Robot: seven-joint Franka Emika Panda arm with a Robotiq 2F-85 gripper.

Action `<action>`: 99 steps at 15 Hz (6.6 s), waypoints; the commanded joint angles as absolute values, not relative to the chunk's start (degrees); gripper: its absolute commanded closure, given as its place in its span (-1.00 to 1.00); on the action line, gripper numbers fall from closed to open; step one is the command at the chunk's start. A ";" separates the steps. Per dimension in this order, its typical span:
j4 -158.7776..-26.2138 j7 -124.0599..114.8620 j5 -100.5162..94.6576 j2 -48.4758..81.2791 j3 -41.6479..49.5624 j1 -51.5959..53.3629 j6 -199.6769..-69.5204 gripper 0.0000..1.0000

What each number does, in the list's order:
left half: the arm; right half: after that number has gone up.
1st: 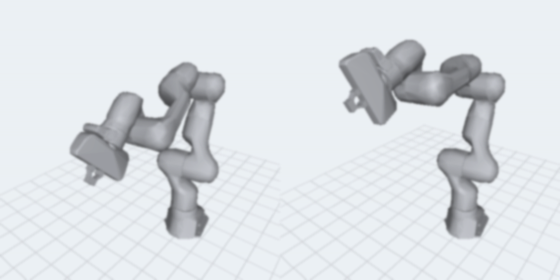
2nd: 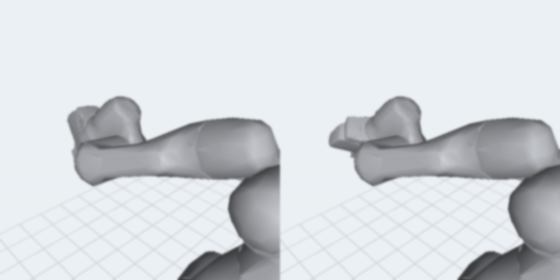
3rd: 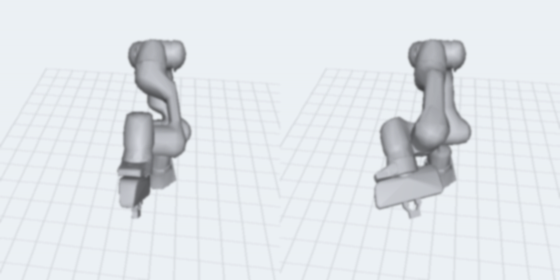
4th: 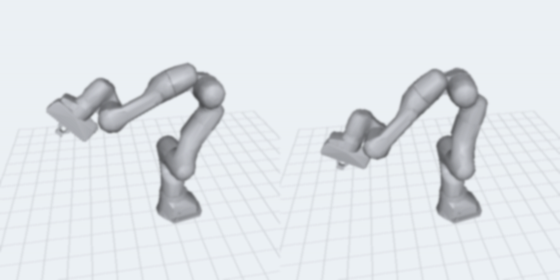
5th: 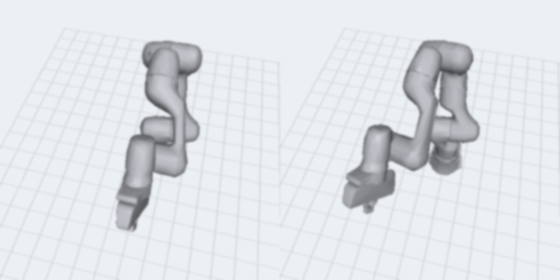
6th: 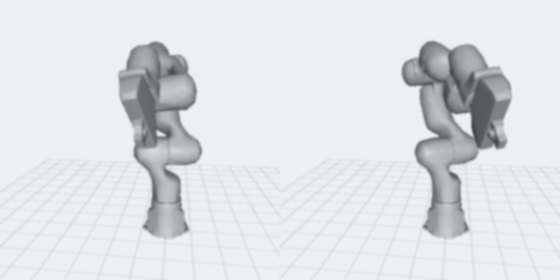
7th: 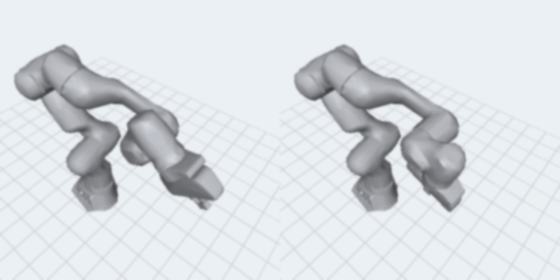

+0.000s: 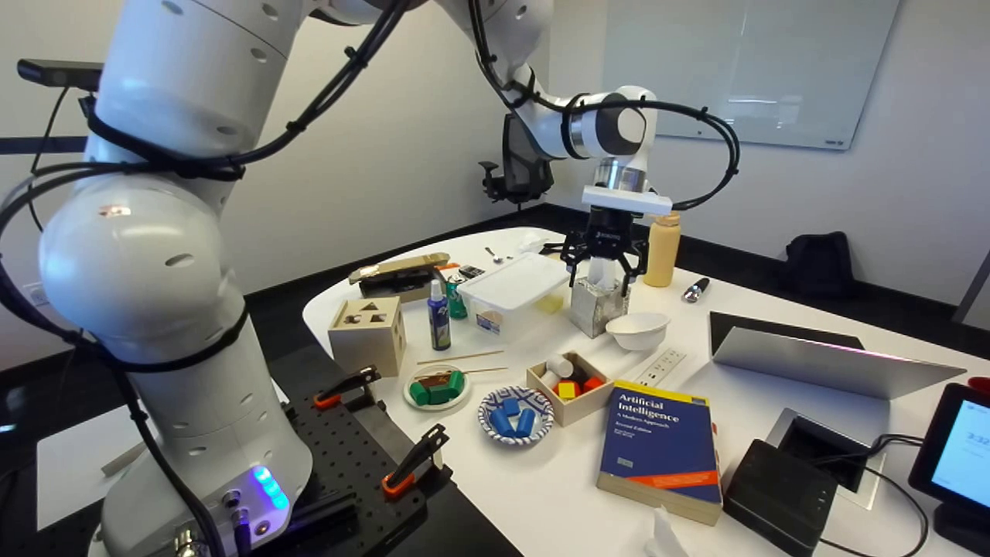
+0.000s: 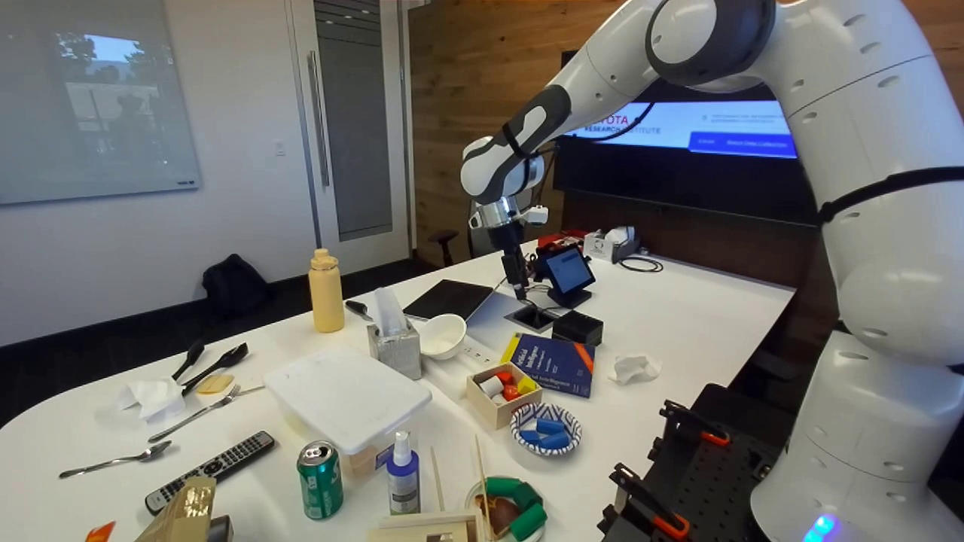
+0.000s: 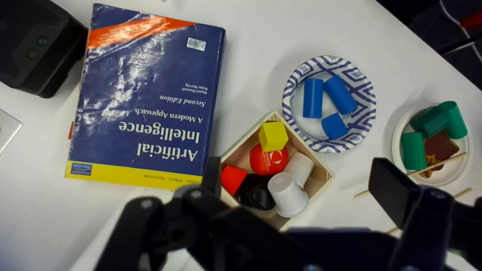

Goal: Put the yellow block in the toy box

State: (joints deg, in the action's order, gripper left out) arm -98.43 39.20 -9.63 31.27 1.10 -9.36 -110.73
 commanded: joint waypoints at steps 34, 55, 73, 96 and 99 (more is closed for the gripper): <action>-116.99 47.71 -12.13 42.95 -0.09 -12.45 -151.52 -0.88; -116.83 47.03 -14.69 42.38 -0.23 -11.90 -149.76 0.80; -124.58 29.22 -18.28 26.65 -6.74 6.68 -127.66 0.80; -123.90 3.84 -9.94 26.33 -18.09 21.42 -120.50 0.80; -123.24 2.50 -8.60 27.93 -18.16 21.90 -122.19 0.80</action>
State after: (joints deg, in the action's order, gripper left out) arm -123.64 4.86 -9.99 26.88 -18.27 21.11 -120.43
